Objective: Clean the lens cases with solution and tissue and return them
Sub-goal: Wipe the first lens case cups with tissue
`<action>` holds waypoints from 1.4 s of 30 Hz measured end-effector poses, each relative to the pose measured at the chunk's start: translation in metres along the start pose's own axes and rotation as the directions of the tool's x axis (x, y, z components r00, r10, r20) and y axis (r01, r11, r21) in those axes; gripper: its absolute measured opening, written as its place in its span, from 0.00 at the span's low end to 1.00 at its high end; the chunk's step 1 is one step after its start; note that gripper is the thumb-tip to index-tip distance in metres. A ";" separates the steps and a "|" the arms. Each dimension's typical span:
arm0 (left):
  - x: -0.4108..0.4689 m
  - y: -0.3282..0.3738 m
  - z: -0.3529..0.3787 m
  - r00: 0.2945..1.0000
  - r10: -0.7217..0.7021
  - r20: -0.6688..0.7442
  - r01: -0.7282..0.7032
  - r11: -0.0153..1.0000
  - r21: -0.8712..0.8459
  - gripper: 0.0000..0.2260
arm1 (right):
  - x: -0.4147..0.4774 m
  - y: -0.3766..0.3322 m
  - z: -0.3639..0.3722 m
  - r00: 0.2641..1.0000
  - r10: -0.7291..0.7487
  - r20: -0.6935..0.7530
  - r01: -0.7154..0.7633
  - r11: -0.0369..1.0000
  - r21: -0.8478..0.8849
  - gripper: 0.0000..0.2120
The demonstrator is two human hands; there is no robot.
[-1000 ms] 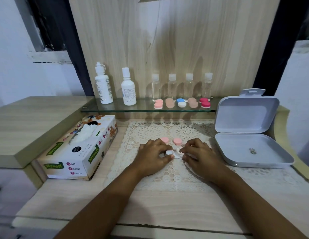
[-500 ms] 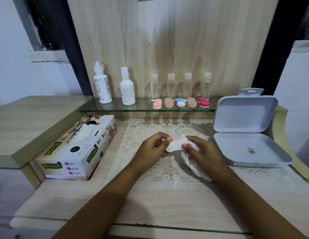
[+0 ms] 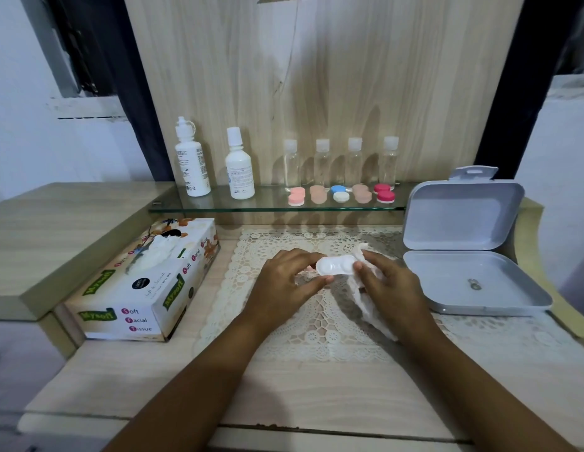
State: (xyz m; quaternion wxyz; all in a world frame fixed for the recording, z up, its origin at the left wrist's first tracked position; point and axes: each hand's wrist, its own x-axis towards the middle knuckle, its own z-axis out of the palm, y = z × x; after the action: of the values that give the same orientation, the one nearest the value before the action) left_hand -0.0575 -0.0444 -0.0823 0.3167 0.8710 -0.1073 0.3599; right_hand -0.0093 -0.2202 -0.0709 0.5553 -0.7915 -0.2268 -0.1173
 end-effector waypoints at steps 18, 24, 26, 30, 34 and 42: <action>0.001 0.001 -0.003 0.998 -0.037 -0.043 0.037 0.999 -0.005 0.20 | -0.001 0.016 0.000 0.847 -0.532 -0.009 0.463 0.745 -0.481 0.13; 0.001 -0.003 -0.002 0.999 -0.044 -0.028 0.044 0.999 0.010 0.20 | -0.006 0.014 0.001 0.798 -0.598 0.075 0.552 0.675 -0.489 0.12; 0.001 -0.003 -0.003 0.999 -0.049 -0.022 0.049 0.999 0.003 0.21 | -0.004 0.016 0.001 0.812 -0.580 0.064 0.529 0.687 -0.499 0.12; 0.001 -0.003 -0.004 0.999 -0.049 -0.015 0.049 0.999 -0.006 0.22 | -0.003 0.021 -0.002 0.842 -0.540 -0.011 0.465 0.735 -0.494 0.12; 0.001 -0.002 -0.004 0.999 -0.045 -0.018 0.045 0.999 -0.006 0.21 | -0.007 0.016 0.001 0.803 -0.593 0.059 0.542 0.685 -0.487 0.13; 0.002 -0.003 -0.005 0.999 -0.041 -0.020 0.041 0.999 0.003 0.23 | -0.004 0.022 0.000 0.856 -0.516 -0.009 0.438 0.736 -0.516 0.13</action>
State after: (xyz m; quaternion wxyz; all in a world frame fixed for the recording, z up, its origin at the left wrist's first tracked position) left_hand -0.0578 -0.0390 -0.0794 0.3236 0.8700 -0.0855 0.3621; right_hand -0.0015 -0.2274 -0.0910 0.2995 -0.8103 -0.3416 -0.3702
